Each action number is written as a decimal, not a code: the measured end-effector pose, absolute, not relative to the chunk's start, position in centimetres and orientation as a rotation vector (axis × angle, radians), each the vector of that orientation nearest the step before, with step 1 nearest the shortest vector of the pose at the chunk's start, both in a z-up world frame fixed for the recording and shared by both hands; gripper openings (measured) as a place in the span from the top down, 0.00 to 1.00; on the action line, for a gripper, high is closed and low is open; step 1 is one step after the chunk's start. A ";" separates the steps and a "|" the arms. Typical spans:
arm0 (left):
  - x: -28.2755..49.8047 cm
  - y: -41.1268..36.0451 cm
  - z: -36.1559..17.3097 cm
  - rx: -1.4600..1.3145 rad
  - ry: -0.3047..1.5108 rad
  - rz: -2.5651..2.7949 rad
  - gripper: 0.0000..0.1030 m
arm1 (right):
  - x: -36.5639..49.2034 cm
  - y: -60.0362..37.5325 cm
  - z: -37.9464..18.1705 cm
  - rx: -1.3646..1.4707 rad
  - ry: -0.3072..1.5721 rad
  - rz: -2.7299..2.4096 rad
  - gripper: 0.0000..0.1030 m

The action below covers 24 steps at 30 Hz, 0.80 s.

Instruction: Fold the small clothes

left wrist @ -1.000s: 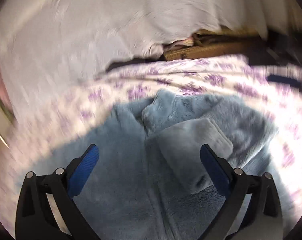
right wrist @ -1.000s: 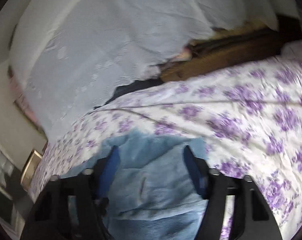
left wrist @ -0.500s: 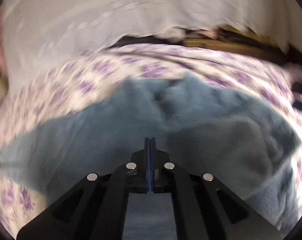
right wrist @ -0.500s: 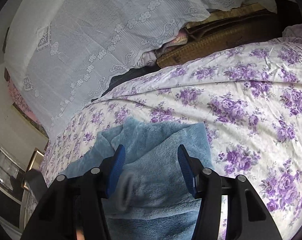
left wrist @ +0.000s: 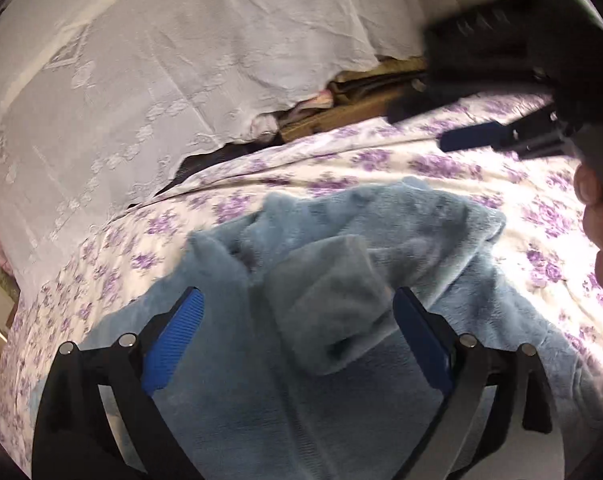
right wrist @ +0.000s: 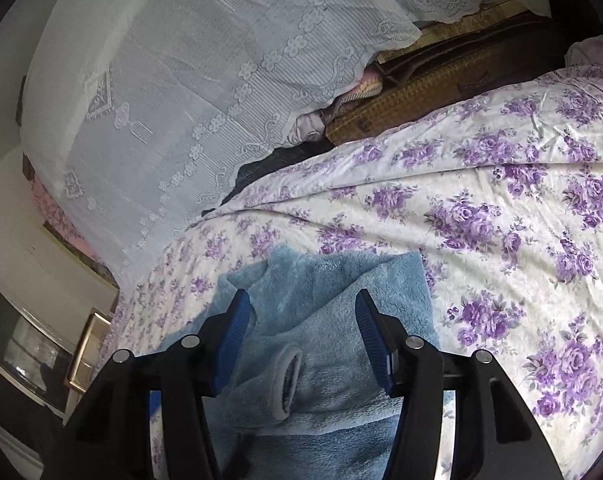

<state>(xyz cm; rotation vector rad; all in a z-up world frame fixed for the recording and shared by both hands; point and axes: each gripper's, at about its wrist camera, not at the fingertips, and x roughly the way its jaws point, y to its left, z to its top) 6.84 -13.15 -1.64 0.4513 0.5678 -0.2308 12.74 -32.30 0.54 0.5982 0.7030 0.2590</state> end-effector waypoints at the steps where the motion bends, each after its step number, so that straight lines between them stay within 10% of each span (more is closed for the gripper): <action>1: 7.7 -13.9 -2.4 0.472 0.593 -0.206 0.10 | 12.7 -32.3 0.6 0.602 0.702 0.262 0.46; 5: 11.6 -13.5 -5.2 0.398 0.784 -0.240 0.19 | 12.7 -32.4 0.7 0.609 0.701 0.270 0.46; 7: 12.4 -12.2 -5.2 0.306 0.827 -0.287 0.42 | 12.7 -32.3 0.7 0.604 0.701 0.266 0.46; 9: 13.1 -10.2 -4.8 0.210 0.858 -0.289 0.87 | 12.6 -32.3 0.6 0.603 0.702 0.260 0.46; 17: 14.7 0.2 -5.0 -0.159 0.929 -0.245 0.86 | 14.0 -31.0 -1.9 0.533 0.802 0.226 0.57; 24: 13.4 2.6 -4.8 -0.183 0.857 -0.135 0.24 | 15.5 -31.9 -7.5 0.530 0.940 0.102 0.81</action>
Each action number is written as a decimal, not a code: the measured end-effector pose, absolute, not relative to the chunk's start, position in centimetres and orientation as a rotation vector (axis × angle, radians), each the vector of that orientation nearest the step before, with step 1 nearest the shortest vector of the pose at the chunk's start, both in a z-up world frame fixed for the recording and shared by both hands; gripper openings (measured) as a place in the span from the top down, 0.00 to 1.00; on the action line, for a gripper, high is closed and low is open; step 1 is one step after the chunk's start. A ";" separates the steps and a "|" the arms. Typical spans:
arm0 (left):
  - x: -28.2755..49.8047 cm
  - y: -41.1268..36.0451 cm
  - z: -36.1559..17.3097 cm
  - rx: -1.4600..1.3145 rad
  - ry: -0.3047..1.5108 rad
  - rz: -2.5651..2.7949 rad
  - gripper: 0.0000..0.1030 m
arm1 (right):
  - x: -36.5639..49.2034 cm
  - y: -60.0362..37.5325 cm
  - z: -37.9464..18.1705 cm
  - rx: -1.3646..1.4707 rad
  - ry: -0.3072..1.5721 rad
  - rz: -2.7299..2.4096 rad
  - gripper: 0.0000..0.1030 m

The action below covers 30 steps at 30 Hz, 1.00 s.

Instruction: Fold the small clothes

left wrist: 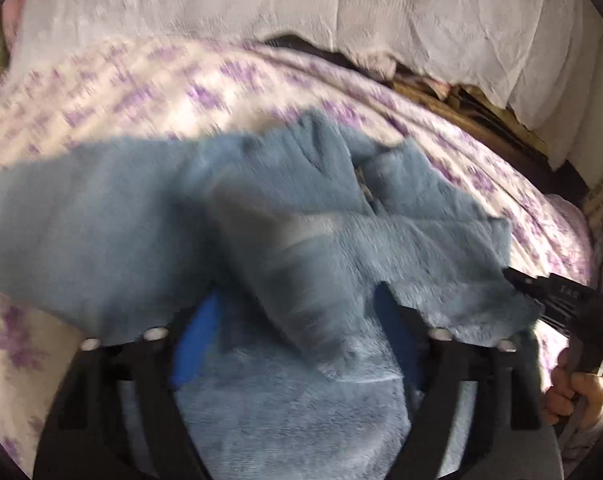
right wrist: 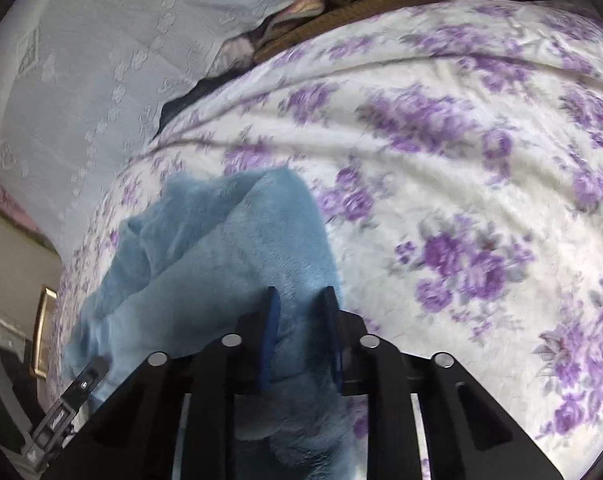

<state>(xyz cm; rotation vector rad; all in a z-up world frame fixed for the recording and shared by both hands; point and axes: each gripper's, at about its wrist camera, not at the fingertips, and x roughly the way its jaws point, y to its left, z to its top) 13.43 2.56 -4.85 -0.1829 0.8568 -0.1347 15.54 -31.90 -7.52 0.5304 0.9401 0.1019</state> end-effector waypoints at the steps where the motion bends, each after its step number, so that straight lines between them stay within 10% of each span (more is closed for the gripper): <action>1: 13.2 2.7 -4.3 -0.181 0.834 -0.140 0.24 | 15.1 -31.8 -6.5 0.503 0.907 0.078 0.81; 16: 15.7 1.4 -7.3 -0.002 0.968 -0.078 0.22 | 14.6 -26.4 -7.6 0.313 0.968 0.210 0.96; 24: 13.8 2.1 -2.0 -0.059 0.791 -0.146 0.17 | 17.8 -27.9 -4.1 0.351 0.862 0.128 0.87; 30: 17.5 0.2 -7.5 0.069 0.931 -0.091 0.12 | 20.3 -30.9 -8.7 0.514 0.906 0.141 0.87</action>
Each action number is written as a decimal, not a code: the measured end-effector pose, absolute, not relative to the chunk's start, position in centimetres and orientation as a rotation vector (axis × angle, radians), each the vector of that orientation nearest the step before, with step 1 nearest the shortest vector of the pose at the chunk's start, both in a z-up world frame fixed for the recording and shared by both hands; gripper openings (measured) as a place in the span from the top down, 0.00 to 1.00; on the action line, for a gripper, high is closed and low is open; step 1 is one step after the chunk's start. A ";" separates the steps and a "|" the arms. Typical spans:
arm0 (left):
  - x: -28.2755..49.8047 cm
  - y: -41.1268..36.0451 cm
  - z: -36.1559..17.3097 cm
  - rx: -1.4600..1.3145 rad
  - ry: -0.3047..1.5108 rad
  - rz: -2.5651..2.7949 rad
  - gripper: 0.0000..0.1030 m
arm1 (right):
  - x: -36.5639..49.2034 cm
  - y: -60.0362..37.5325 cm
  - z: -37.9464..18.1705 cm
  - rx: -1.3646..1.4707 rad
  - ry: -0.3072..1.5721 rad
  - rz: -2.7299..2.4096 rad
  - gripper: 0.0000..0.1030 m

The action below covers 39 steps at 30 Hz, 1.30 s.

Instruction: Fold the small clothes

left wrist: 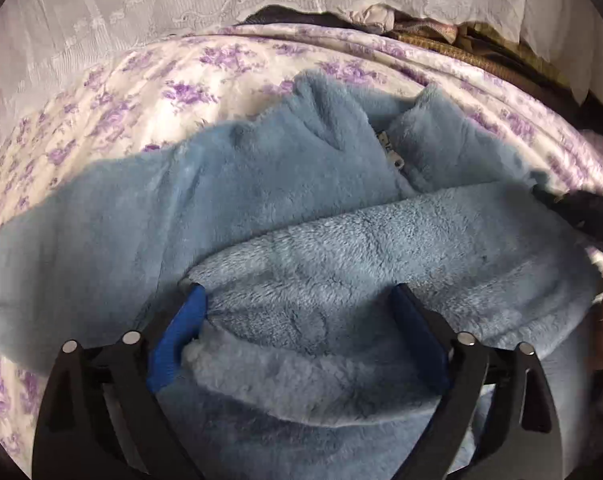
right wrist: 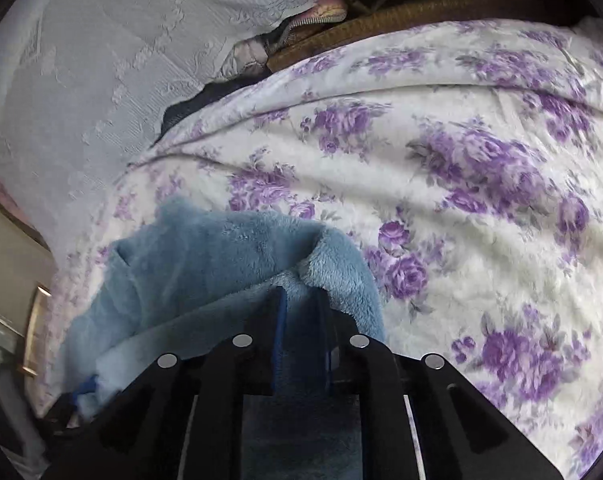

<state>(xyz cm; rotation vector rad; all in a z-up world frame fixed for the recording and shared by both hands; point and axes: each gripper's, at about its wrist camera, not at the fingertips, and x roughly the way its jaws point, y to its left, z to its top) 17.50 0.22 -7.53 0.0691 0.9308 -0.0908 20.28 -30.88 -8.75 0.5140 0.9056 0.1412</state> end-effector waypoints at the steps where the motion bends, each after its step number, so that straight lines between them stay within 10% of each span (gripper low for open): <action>1: 17.0 -0.1 -6.9 0.089 0.908 -0.085 0.13 | 19.7 -31.2 -8.3 0.529 0.898 0.135 0.86; 15: 13.7 2.7 -6.0 -0.008 0.943 -0.169 0.04 | 9.7 -26.8 -6.3 0.216 0.840 0.123 0.64; 19: 11.0 8.5 -3.7 -0.144 0.893 -0.131 0.04 | 6.2 -27.8 -4.9 0.219 0.725 0.120 0.13; 37: 10.8 34.0 -8.1 -0.826 0.856 0.106 0.08 | 4.8 -32.9 -8.0 0.591 0.745 0.068 0.10; 39: 11.6 33.8 -7.8 -0.779 0.864 0.141 0.34 | 4.8 -32.9 -8.0 0.589 0.743 0.067 0.10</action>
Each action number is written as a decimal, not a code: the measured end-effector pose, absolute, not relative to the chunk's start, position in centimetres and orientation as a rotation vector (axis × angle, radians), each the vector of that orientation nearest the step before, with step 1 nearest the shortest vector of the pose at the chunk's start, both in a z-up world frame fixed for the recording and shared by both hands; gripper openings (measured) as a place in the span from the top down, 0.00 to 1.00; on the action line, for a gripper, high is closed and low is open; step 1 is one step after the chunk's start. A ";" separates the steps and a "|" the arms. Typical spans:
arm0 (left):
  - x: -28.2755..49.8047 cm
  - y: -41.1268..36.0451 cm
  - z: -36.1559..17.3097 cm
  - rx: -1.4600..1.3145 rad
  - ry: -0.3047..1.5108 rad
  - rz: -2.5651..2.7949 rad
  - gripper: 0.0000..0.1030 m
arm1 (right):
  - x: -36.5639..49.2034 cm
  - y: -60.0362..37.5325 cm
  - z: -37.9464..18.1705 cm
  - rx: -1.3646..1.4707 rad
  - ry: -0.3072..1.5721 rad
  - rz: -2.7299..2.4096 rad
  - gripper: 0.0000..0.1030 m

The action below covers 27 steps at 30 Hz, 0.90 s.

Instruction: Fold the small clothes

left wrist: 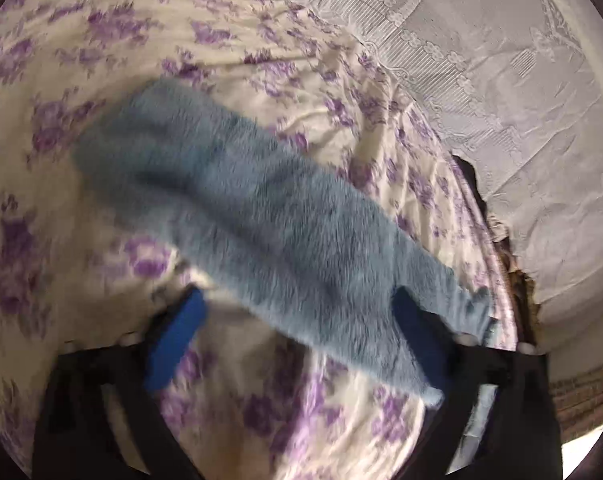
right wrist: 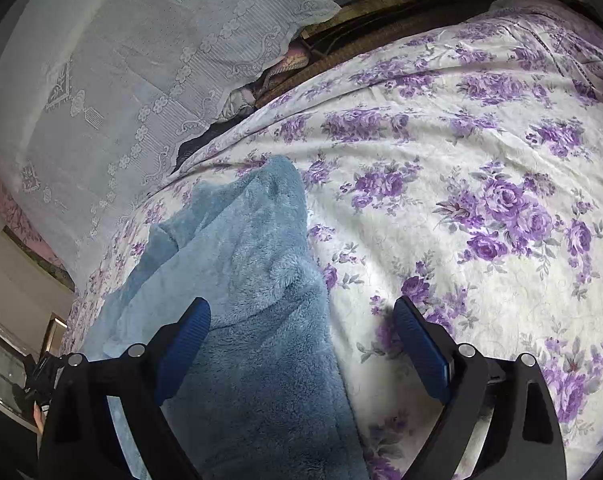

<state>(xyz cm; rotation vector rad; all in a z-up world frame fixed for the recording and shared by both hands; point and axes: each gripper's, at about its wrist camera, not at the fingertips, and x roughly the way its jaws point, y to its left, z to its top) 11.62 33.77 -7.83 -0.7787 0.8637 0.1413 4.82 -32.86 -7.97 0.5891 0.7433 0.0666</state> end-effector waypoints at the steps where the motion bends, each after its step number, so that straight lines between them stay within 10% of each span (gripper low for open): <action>1: 11.9 33.8 -7.8 -0.765 0.874 0.155 0.41 | 4.9 -32.8 -8.0 0.585 0.745 0.066 0.10; 8: 12.8 33.4 -6.6 -0.669 0.887 0.159 0.89 | 5.1 -32.9 -8.2 0.583 0.758 0.065 0.09; 27: 13.6 13.9 3.3 -0.203 0.791 -0.062 0.90 | 5.4 -32.6 -8.5 0.576 0.770 0.066 0.06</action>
